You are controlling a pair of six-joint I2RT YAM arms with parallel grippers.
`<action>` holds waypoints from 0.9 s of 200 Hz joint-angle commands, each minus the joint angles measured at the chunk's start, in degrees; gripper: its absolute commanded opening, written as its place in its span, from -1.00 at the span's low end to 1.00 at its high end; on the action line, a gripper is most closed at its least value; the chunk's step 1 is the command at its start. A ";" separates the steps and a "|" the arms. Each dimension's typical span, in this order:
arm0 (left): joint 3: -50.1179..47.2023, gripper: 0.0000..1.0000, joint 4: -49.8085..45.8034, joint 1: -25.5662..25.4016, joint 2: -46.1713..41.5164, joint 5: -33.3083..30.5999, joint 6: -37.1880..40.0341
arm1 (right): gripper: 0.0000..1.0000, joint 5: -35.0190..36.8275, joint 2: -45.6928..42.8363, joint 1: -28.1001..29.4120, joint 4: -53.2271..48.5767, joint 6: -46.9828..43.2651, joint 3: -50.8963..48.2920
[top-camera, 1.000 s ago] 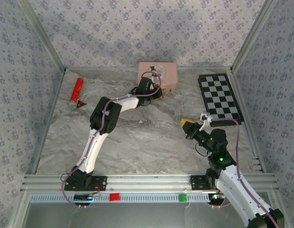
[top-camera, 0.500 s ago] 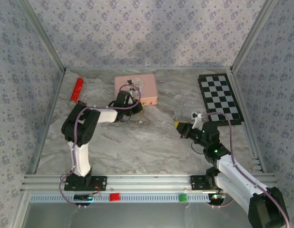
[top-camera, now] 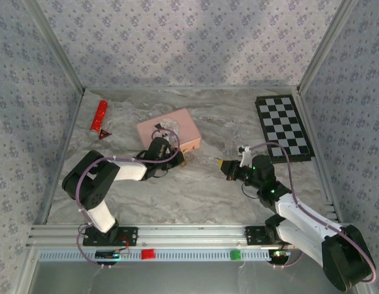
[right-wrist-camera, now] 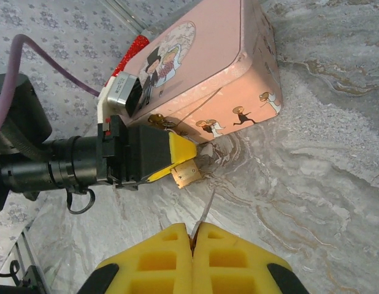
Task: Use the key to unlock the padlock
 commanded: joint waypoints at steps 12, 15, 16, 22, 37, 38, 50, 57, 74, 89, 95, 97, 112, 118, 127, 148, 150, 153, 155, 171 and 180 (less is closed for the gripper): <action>-1.35 -0.87 0.20 -3.57 0.94 0.58 -7.90 | -1.00 1.97 -0.05 0.75 1.27 -1.00 2.45; -1.41 -0.87 0.33 -3.76 1.04 0.62 -8.02 | -1.00 2.05 -0.21 0.84 1.16 -0.99 2.52; -1.42 -0.87 0.31 -3.82 1.07 0.55 -8.08 | -1.00 2.08 -0.22 0.88 1.10 -0.95 2.55; -1.63 -0.85 0.45 -4.08 1.25 0.49 -8.44 | -1.00 2.29 -0.38 1.00 1.00 -0.97 2.55; -2.46 -0.79 1.29 -4.49 1.67 0.59 -9.01 | -1.00 2.71 -0.77 1.14 0.72 -0.94 2.40; -2.56 -0.79 1.36 -4.49 1.69 0.62 -9.06 | -1.00 2.76 -0.76 1.17 0.66 -0.97 2.40; -3.72 -0.74 2.68 -4.72 1.63 0.49 -9.17 | -1.00 2.86 -1.13 1.35 0.27 -0.93 2.36; -4.35 -0.70 3.25 -4.84 1.50 0.32 -9.36 | -1.00 2.93 -1.27 1.36 0.18 -0.98 2.23; -5.25 -0.58 3.70 -5.16 0.95 -0.75 -9.14 | -1.00 3.19 -1.55 1.54 -0.15 -0.93 2.05; -5.36 -0.51 3.28 -5.37 0.66 -1.58 -8.63 | -1.00 3.34 -1.63 1.70 -0.21 -0.89 1.92; -5.38 -0.48 3.56 -5.53 0.66 -1.91 -8.43 | -1.00 3.49 -1.64 1.76 -0.15 -0.75 1.80; -5.39 -0.47 3.69 -5.54 0.66 -2.00 -8.37 | -1.00 3.57 -1.64 1.84 -0.11 -0.80 1.79; -5.48 -0.42 4.26 -5.69 0.83 -2.87 -8.06 | -1.00 3.87 -1.63 2.01 0.29 -0.62 1.54; -5.48 -0.40 4.39 -5.72 0.92 -3.22 -7.97 | -1.00 3.95 -1.55 2.13 0.44 -0.54 1.50; -5.61 -0.36 4.42 -5.89 1.01 -4.23 -7.88 | -1.00 3.96 -1.54 2.13 0.51 -0.52 1.51; -6.66 -0.17 5.37 -6.50 0.83 -7.04 -7.88 | -1.00 4.03 -1.55 2.24 0.51 -0.59 1.59; -6.79 -0.16 5.51 -6.62 0.83 -7.24 -7.88 | -1.00 4.06 -1.55 2.31 0.49 -0.63 1.56; -7.06 -0.13 5.82 -6.67 0.83 -7.60 -7.95 | -1.00 4.04 -1.55 2.32 0.48 -0.64 1.53; -7.17 -0.12 5.93 -6.71 0.77 -7.78 -8.01 | -1.00 4.04 -1.55 2.31 0.44 -0.62 1.59; -8.50 -0.02 6.72 -7.37 0.41 -9.74 -8.90 | -1.00 4.04 -1.61 2.29 0.51 -0.71 1.53; -9.06 0.04 6.32 -7.93 0.02 -11.55 -9.46 | -1.00 3.99 -1.64 2.31 0.51 -0.73 1.52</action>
